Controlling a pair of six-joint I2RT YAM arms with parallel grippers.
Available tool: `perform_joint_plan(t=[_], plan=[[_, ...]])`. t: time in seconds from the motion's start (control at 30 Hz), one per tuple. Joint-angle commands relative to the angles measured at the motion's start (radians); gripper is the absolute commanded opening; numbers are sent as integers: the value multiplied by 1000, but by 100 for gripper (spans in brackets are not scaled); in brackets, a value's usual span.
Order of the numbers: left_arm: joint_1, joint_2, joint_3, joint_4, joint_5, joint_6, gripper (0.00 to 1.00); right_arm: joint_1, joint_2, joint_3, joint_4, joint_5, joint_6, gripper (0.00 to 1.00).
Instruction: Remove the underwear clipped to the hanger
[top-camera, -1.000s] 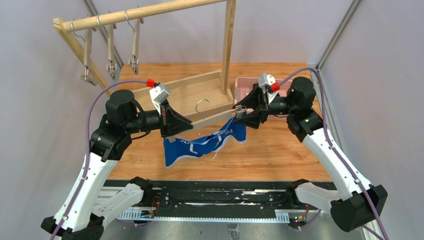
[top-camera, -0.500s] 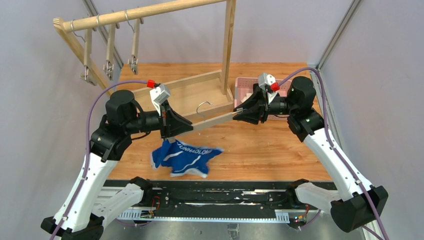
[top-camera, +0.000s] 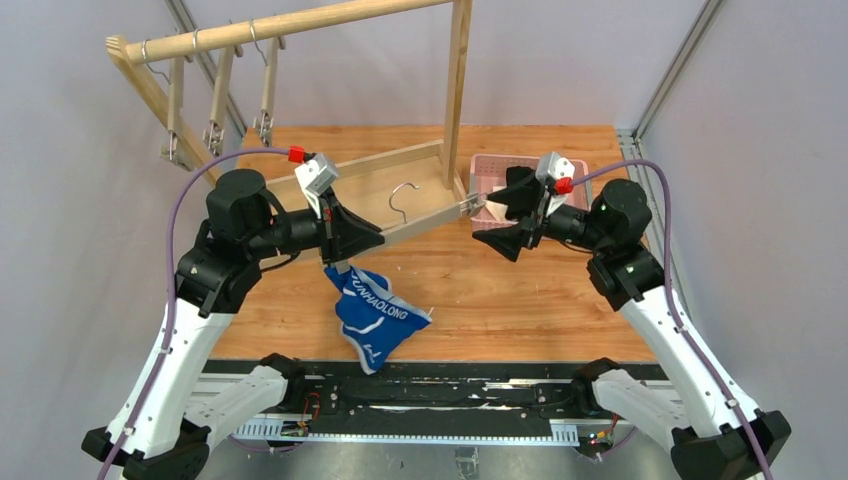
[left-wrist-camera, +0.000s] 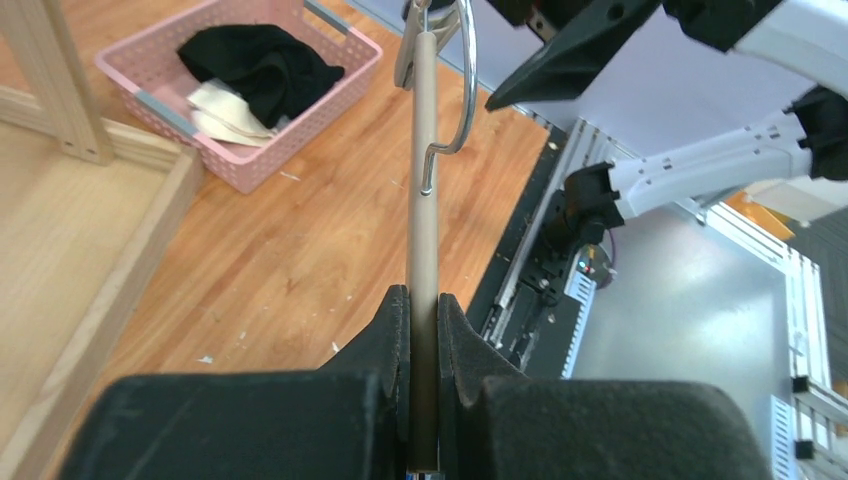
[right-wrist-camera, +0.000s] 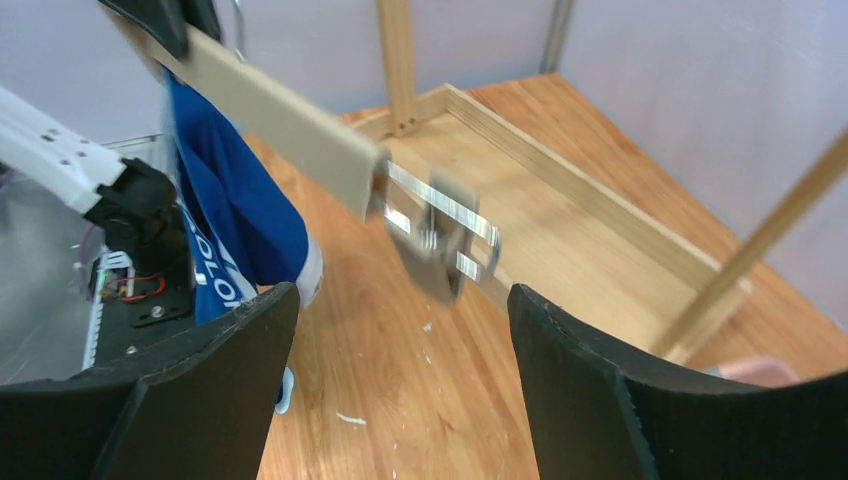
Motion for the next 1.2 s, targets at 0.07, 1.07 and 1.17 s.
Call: perform_joint_plan(t=[0.07, 1.07, 1.17], plan=[[-3, -11, 56, 34, -216, -14, 0, 11, -106, -187, 162, 302, 174, 78], [-21, -9, -230, 727, -293, -416, 0, 115, 536, -98, 1499, 288, 1036, 62], [-29, 2, -233, 753, -297, -425, 0, 134, 561, -56, 1498, 295, 1039, 62]])
